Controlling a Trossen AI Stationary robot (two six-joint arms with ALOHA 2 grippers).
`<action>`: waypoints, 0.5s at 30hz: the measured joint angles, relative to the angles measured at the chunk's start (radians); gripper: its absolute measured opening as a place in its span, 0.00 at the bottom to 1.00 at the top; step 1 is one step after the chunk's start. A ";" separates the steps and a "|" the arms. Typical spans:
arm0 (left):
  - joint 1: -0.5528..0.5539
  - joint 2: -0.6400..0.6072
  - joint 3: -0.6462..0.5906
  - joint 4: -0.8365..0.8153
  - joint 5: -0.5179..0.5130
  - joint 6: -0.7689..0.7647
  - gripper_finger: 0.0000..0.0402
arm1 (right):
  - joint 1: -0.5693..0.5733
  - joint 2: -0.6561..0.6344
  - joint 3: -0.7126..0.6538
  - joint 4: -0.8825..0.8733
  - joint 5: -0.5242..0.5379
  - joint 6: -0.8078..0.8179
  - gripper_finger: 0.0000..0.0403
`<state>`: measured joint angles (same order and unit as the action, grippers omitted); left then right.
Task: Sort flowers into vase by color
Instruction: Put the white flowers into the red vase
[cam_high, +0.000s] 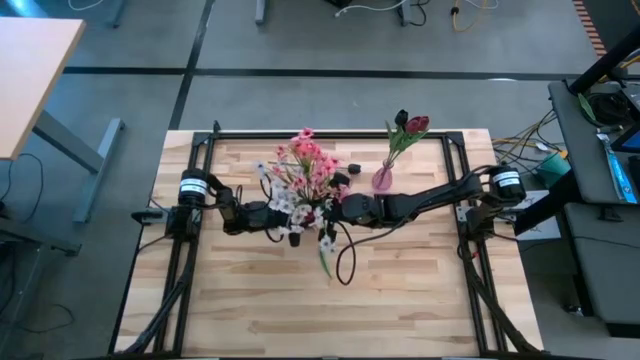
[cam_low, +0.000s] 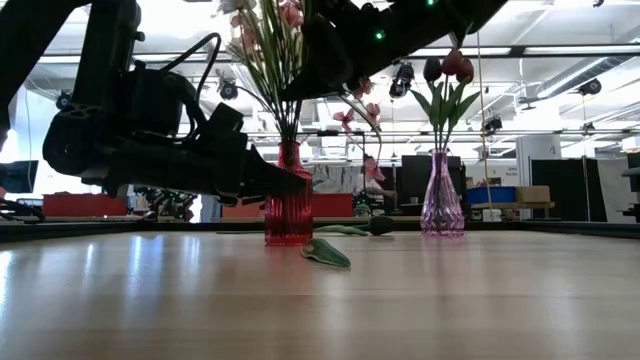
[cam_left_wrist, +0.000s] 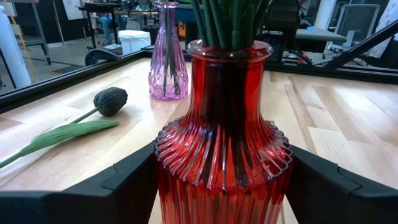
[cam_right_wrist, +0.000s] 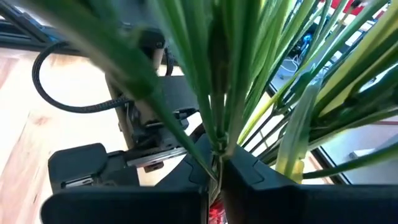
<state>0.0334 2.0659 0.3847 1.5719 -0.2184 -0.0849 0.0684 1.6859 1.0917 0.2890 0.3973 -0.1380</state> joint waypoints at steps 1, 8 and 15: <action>0.000 0.000 0.000 0.000 0.000 0.000 0.69 | 0.000 0.002 0.000 0.000 0.000 0.000 0.03; 0.000 0.000 0.000 -0.001 -0.001 -0.002 0.69 | 0.001 -0.001 -0.002 0.011 -0.002 -0.010 0.03; 0.000 0.000 0.000 -0.001 -0.007 -0.007 0.69 | 0.017 -0.028 -0.003 0.009 -0.004 0.000 0.17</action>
<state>0.0334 2.0660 0.3847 1.5714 -0.2259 -0.0921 0.0855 1.6575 1.0889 0.2977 0.3934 -0.1379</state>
